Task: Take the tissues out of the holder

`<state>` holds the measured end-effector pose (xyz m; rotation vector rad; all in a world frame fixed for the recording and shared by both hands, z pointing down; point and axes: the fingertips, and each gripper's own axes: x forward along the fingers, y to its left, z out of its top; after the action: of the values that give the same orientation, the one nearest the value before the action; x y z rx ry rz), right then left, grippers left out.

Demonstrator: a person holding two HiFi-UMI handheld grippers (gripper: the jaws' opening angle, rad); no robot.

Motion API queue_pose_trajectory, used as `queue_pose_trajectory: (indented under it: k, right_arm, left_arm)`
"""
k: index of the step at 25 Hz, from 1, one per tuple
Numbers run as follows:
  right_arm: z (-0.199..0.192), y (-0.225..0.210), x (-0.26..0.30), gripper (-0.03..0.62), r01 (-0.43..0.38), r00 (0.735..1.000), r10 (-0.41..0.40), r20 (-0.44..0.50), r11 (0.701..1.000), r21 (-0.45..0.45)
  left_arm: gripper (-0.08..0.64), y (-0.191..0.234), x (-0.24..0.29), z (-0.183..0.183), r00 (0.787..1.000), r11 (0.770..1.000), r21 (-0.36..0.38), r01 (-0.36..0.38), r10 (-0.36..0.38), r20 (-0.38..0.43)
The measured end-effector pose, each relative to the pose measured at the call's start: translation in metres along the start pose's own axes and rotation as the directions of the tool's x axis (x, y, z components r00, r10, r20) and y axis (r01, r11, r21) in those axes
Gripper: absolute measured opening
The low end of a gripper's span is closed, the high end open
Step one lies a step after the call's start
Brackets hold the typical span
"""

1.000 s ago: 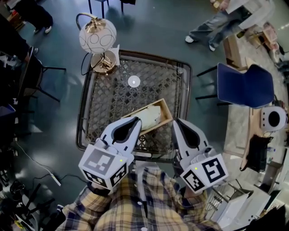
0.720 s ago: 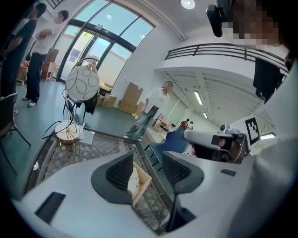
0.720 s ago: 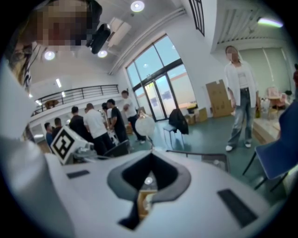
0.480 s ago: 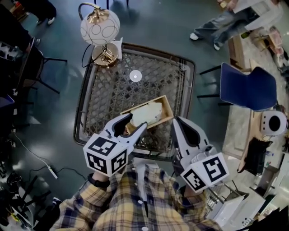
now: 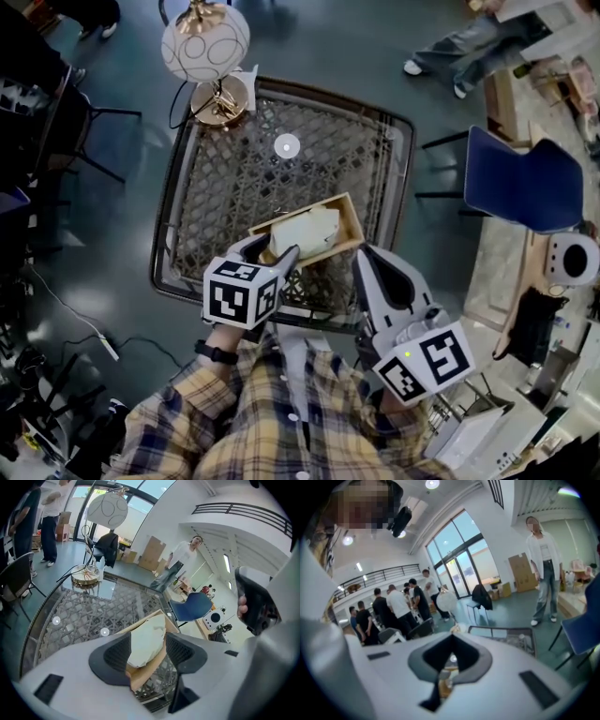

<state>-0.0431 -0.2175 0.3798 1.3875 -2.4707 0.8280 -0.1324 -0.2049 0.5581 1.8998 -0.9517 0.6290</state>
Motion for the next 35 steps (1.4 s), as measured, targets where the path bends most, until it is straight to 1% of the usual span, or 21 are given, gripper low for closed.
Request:
queue_pose_trajectory:
  k: [4, 7, 11, 16, 18, 21, 27, 30, 33, 35]
  right_arm:
    - [-0.002, -0.003, 0.003, 0.009, -0.004, 1.000, 0.004, -0.008, 1.000, -0.004]
    - [-0.002, -0.008, 0.005, 0.009, -0.003, 1.000, 0.003, -0.007, 1.000, 0.006]
    - [-0.004, -0.013, 0.006, 0.009, -0.005, 1.000, 0.006, -0.010, 1.000, 0.019]
    - [-0.006, -0.016, 0.006, 0.009, -0.019, 1.000, 0.020, -0.006, 0.999, 0.045]
    - [-0.004, -0.018, 0.006, 0.009, -0.025, 1.000, 0.025, -0.001, 0.998, 0.053]
    - [-0.001, -0.020, 0.006, 0.009, -0.033, 0.999, 0.032, 0.006, 0.998, 0.059]
    - [0.002, -0.027, 0.006, 0.009, -0.043, 0.999, 0.042, 0.013, 0.996, 0.075]
    - [0.003, -0.032, 0.008, 0.009, -0.043, 0.999, 0.042, 0.015, 0.995, 0.086]
    - [0.004, -0.039, 0.008, 0.009, -0.039, 0.999, 0.038, 0.018, 0.994, 0.099]
    - [0.004, -0.043, 0.007, 0.009, -0.037, 0.999, 0.035, 0.020, 0.993, 0.108]
  left_arm:
    - [0.225, 0.016, 0.017, -0.010, 0.998, 0.999, -0.021, -0.040, 0.039, -0.047]
    - [0.226, 0.024, 0.027, -0.017, 0.994, 0.997, -0.021, -0.068, 0.066, -0.091]
    - [0.225, 0.029, 0.042, -0.024, 0.987, 0.996, -0.029, -0.087, 0.082, -0.135]
    - [0.225, 0.037, 0.056, -0.029, 0.974, 0.992, -0.022, -0.121, 0.115, -0.196]
    - [0.225, 0.038, 0.060, -0.032, 0.966, 0.991, -0.027, -0.134, 0.124, -0.229]
    - [0.225, 0.037, 0.067, -0.037, 0.950, 0.988, -0.015, -0.152, 0.142, -0.280]
    - [0.225, 0.037, 0.085, -0.049, 0.909, 0.983, 0.008, -0.183, 0.172, -0.380]
    - [0.225, 0.041, 0.092, -0.052, 0.897, 0.977, 0.016, -0.211, 0.200, -0.395]
    - [0.225, 0.047, 0.099, -0.051, 0.887, 0.969, 0.068, -0.236, 0.244, -0.393]
    - [0.222, 0.045, 0.105, -0.052, 0.878, 0.968, 0.088, -0.237, 0.252, -0.407]
